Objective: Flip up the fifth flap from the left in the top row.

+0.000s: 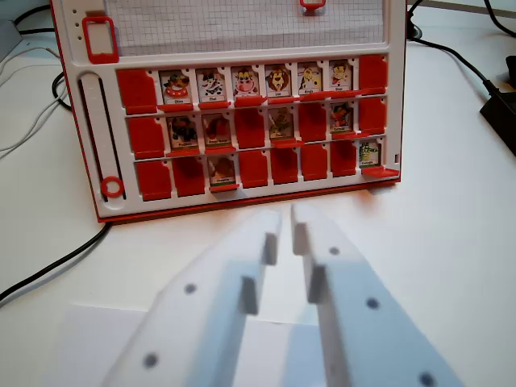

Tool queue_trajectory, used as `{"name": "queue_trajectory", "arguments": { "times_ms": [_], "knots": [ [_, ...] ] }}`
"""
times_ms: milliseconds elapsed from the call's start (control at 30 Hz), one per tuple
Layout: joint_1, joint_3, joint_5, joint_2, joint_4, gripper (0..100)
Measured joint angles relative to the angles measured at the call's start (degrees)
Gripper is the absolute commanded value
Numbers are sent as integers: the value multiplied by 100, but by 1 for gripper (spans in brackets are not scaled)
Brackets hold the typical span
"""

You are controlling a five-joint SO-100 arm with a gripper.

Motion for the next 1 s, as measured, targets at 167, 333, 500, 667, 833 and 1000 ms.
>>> {"name": "queue_trajectory", "arguments": {
  "times_ms": [167,333,500,667,833,1000],
  "knots": [
    [229,0,-44,0,-211,1],
    [615,202,-158,-457,-844,1],
    [800,483,-299,-1301,-1608,1],
    [817,606,-404,-2109,-2250,1],
    [782,844,-457,-2769,-2874,1],
    [703,870,-466,-3568,-3498,1]
  ]
}}
